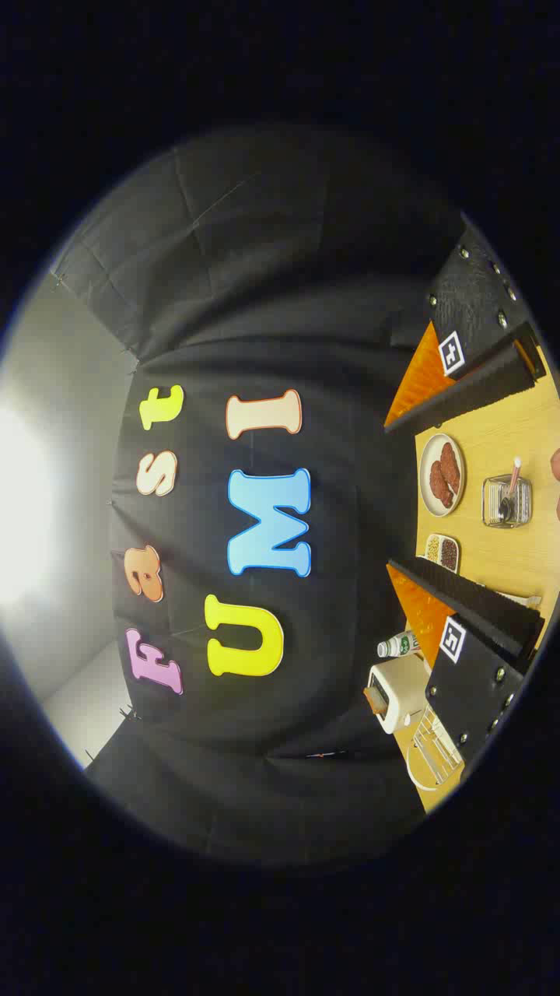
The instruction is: Take the plate from the dish rack, then take the spoon from the basket and place it into the plate.
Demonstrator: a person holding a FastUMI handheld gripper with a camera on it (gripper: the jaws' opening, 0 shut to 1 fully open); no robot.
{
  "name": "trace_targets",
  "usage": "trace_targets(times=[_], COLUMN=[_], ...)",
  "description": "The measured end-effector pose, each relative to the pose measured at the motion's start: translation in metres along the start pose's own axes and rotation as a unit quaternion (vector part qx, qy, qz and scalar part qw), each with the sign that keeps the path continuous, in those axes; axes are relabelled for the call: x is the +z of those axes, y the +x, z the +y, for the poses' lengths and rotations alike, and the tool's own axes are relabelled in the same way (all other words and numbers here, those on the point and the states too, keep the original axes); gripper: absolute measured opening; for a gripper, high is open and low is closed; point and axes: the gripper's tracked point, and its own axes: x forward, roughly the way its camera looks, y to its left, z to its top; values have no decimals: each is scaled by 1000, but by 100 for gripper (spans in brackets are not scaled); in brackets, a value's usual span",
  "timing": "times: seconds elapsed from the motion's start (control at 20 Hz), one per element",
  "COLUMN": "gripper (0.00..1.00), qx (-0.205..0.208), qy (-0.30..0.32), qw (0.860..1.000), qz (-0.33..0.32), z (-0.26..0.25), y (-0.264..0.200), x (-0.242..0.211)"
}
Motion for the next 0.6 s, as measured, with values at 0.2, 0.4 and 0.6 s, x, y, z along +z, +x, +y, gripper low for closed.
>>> trace_targets(times=[0.2, 0.4, 0.6], gripper=[97, 97, 97], qx=[16, 27, 29], qy=[2, 6, 11], qw=[1000, 1000, 999], qz=[4, 8, 17], z=[30, 49, 60], y=[3, 6, 8], x=[5, 6, 8])
